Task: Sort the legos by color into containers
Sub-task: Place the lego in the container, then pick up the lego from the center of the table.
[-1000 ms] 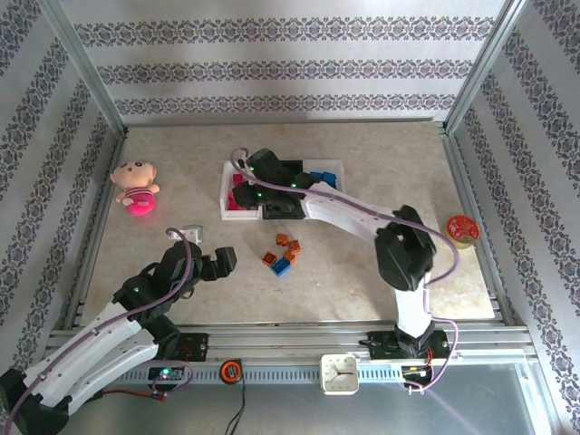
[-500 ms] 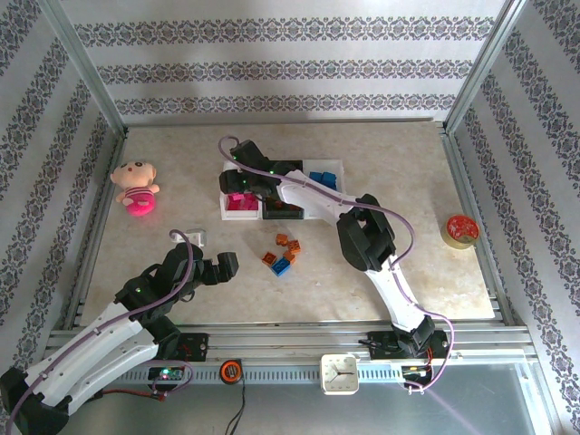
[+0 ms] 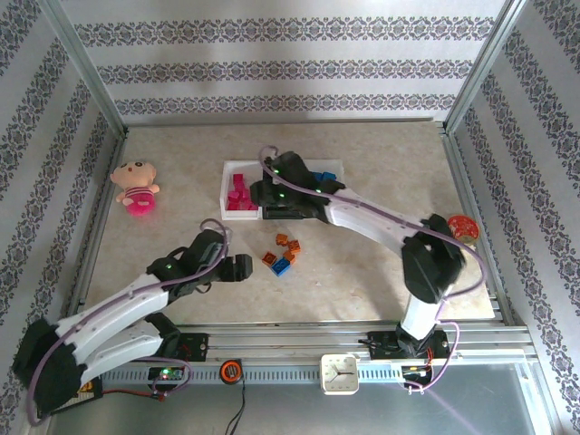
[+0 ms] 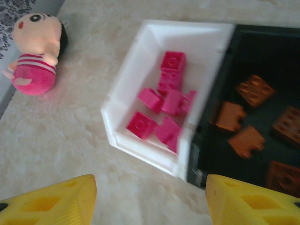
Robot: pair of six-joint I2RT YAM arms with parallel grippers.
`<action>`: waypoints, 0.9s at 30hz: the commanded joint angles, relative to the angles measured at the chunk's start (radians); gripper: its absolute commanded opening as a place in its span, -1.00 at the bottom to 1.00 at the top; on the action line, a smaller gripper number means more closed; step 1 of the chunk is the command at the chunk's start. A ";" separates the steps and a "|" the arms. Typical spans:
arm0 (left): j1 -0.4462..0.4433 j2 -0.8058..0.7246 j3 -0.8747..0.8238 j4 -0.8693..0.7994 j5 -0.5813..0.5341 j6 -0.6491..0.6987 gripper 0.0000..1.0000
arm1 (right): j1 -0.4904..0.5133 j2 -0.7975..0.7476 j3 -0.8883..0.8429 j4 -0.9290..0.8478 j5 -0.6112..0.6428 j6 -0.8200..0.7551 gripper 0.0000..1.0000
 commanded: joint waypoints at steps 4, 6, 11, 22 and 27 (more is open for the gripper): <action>-0.011 0.231 0.109 0.209 0.104 0.077 0.57 | -0.066 -0.191 -0.264 0.052 0.017 0.036 0.26; -0.016 0.299 0.144 0.234 0.105 0.092 0.56 | -0.079 -0.242 -0.323 0.052 0.027 0.040 0.26; -0.019 0.468 0.266 0.254 0.117 0.149 0.52 | -0.117 -0.349 -0.436 0.054 0.031 0.056 0.27; -0.044 0.716 0.442 0.232 0.018 0.195 0.42 | -0.172 -0.493 -0.536 0.034 0.029 0.062 0.27; -0.042 0.765 0.471 0.244 -0.012 0.209 0.32 | -0.182 -0.527 -0.550 0.025 0.030 0.062 0.28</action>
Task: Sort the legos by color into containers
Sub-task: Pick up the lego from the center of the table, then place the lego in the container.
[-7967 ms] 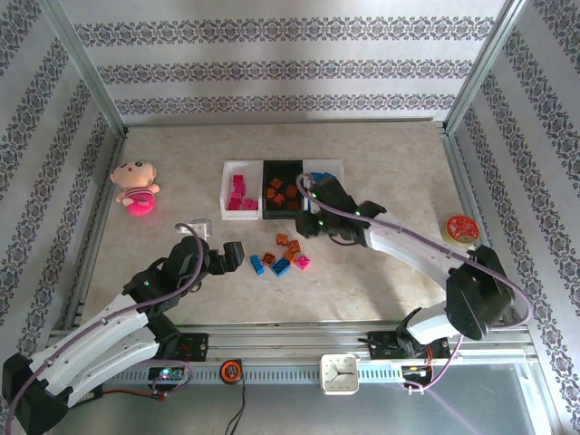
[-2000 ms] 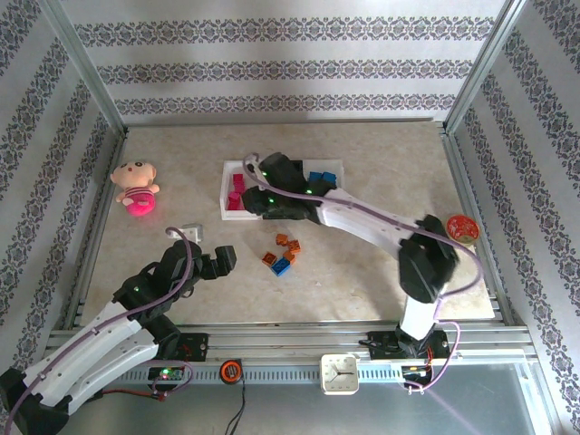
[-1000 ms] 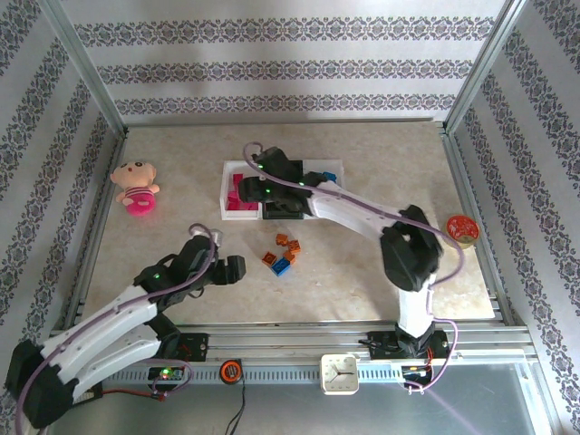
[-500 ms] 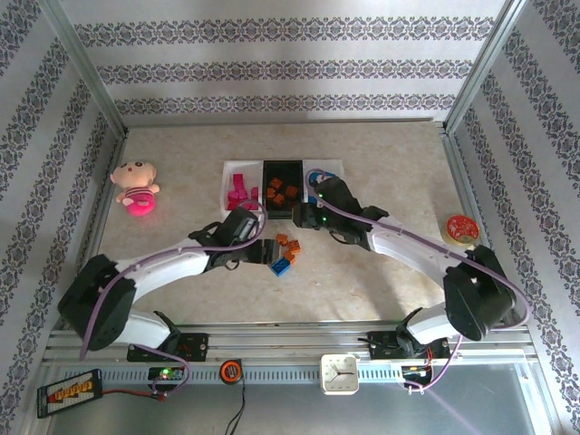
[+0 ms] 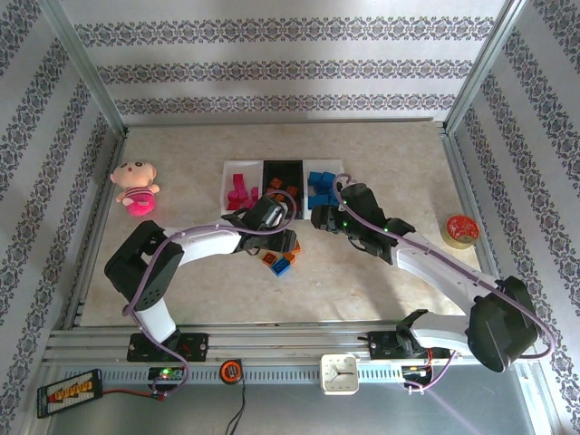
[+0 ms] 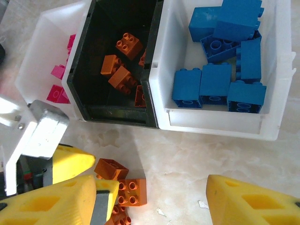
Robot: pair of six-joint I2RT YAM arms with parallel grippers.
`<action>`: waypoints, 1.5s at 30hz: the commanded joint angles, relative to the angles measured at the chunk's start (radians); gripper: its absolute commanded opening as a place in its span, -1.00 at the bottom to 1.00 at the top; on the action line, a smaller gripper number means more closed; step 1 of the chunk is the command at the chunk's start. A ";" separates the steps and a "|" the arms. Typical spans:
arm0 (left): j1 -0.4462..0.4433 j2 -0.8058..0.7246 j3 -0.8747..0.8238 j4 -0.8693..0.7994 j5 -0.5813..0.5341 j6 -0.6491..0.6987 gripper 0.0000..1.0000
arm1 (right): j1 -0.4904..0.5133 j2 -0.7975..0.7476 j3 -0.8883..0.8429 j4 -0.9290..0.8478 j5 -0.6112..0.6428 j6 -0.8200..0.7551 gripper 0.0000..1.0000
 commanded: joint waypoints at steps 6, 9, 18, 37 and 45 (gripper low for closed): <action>-0.008 0.040 0.037 0.004 -0.054 0.041 0.02 | -0.014 -0.041 -0.021 -0.002 0.009 0.012 0.28; -0.009 0.029 0.025 -0.006 -0.051 0.039 0.01 | -0.019 -0.041 -0.020 -0.001 0.008 0.012 0.28; -0.009 -0.001 -0.004 -0.017 -0.050 0.030 -0.27 | -0.028 -0.046 -0.030 0.004 0.012 0.020 0.28; 0.102 0.144 0.505 -0.151 -0.090 0.092 -0.38 | -0.036 -0.111 -0.133 0.000 -0.011 0.055 0.29; 0.144 0.320 0.685 -0.194 -0.097 0.057 -0.18 | 0.036 -0.091 -0.176 0.012 -0.020 0.075 0.31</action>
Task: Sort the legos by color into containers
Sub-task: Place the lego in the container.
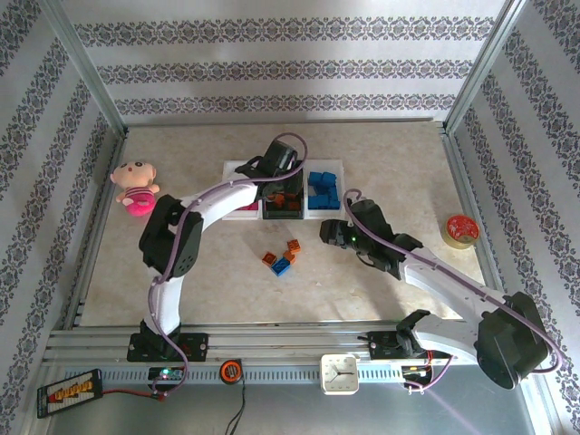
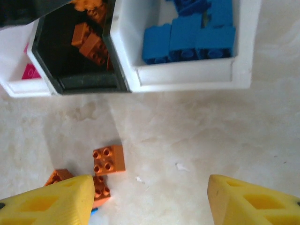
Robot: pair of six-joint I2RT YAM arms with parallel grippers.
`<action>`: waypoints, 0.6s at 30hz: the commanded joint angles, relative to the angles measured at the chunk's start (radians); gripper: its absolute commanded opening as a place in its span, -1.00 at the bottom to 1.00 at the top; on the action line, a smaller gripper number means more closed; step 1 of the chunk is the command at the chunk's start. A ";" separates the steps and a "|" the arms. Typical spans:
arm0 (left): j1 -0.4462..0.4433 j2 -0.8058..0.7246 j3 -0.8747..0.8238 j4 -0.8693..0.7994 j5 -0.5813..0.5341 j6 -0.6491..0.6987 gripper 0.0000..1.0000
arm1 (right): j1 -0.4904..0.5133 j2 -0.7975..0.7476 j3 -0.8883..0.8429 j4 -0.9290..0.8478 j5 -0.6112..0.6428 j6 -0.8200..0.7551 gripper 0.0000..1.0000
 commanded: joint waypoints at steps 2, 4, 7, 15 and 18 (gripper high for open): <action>0.017 0.015 0.093 -0.063 -0.007 -0.007 -0.02 | 0.059 0.031 -0.017 0.020 -0.006 0.028 0.32; 0.019 -0.003 0.106 -0.065 0.000 -0.015 0.16 | 0.082 0.052 -0.016 0.035 0.002 0.037 0.33; 0.019 -0.084 0.064 -0.026 0.012 -0.036 0.43 | 0.113 0.093 -0.005 0.060 0.023 0.059 0.33; 0.018 -0.504 -0.345 0.169 0.023 -0.106 0.99 | 0.177 0.263 0.079 0.136 0.060 0.097 0.32; 0.018 -0.672 -0.533 0.194 0.000 -0.140 0.99 | 0.195 0.344 0.117 0.152 0.066 0.109 0.31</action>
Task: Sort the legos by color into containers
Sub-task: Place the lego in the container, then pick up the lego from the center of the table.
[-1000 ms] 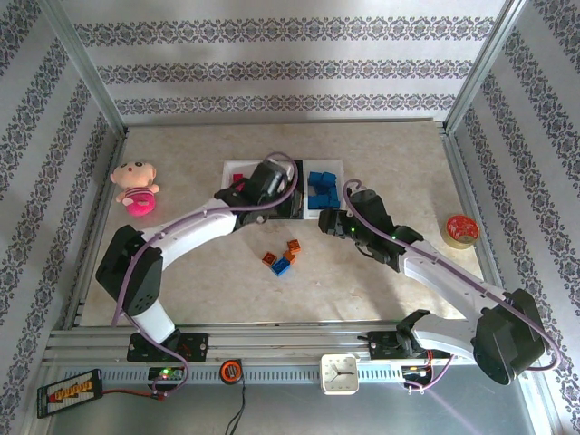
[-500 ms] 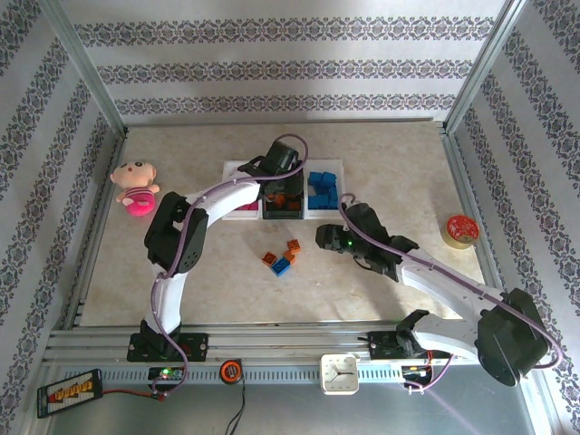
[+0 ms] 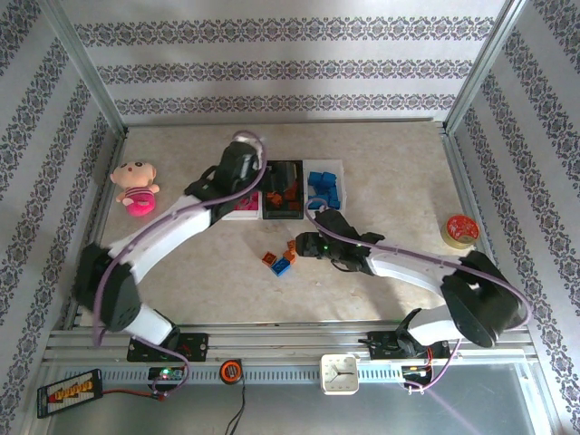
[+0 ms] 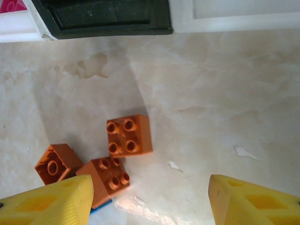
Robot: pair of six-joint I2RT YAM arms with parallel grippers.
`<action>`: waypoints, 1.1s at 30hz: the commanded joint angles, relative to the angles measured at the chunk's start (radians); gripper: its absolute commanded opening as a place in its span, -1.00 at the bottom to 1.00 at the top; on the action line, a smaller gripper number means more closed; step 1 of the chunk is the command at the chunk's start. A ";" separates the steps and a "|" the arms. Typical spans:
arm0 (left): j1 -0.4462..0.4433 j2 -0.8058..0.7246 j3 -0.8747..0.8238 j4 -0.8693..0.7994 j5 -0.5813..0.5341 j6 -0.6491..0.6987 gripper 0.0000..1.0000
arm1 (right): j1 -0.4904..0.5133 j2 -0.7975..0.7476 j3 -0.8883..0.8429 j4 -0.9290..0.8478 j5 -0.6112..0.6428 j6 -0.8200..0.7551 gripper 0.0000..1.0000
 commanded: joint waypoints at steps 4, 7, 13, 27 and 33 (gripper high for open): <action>0.006 -0.309 -0.343 0.044 -0.068 -0.084 0.99 | 0.030 0.141 0.097 0.061 0.034 0.037 0.30; 0.006 -0.465 -0.473 0.018 -0.113 -0.111 0.99 | 0.039 0.206 0.144 0.058 0.038 0.032 0.29; 0.006 -0.648 -0.606 -0.043 -0.128 -0.156 0.99 | 0.049 0.314 0.226 -0.036 0.062 0.037 0.22; 0.006 -0.702 -0.672 -0.107 -0.128 -0.169 0.99 | 0.051 0.338 0.212 -0.148 0.105 0.012 -0.23; 0.008 -0.716 -0.692 -0.118 -0.132 -0.171 0.99 | 0.004 0.201 0.126 -0.158 0.133 -0.006 -0.49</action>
